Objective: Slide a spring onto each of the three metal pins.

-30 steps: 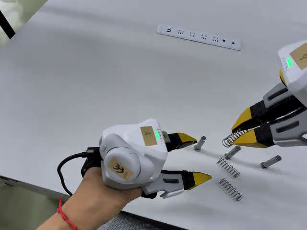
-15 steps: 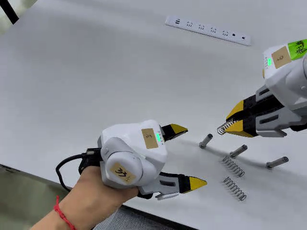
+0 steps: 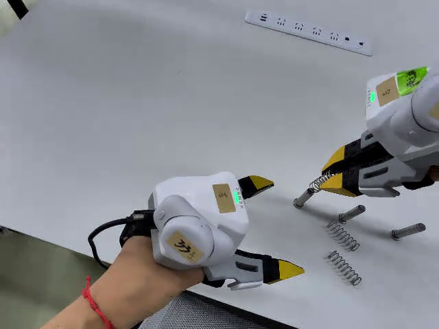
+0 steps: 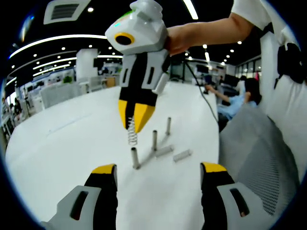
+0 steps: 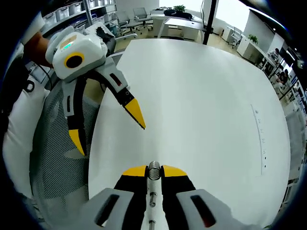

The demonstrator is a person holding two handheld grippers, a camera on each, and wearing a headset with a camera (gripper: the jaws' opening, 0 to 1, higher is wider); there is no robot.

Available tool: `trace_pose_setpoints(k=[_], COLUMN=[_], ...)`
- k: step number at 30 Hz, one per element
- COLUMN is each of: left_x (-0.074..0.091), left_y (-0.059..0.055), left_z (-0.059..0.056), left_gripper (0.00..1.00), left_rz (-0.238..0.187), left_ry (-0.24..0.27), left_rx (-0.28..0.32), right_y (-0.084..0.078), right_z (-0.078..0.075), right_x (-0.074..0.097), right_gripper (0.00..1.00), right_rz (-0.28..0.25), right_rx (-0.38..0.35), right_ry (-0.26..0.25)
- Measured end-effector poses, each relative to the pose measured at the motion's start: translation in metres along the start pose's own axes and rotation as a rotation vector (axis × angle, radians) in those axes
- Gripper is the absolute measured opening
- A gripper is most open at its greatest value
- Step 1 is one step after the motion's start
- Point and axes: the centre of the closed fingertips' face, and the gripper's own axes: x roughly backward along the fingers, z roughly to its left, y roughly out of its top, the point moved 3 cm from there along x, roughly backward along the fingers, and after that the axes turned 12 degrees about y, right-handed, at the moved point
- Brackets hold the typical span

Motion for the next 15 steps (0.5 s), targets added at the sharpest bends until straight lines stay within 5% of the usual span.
trace_pose_setpoints(k=[15], left_x=[-0.0007], left_y=[-0.0008], left_z=[-0.0005], left_gripper=[0.72], left_rz=[-0.003], left_ry=[-0.002], left_rx=[0.019], right_y=[-0.0038], right_z=[-0.0007], right_x=[-0.0096], right_gripper=[0.12], right_rz=[0.015], right_rx=[-0.004], right_ry=[0.012])
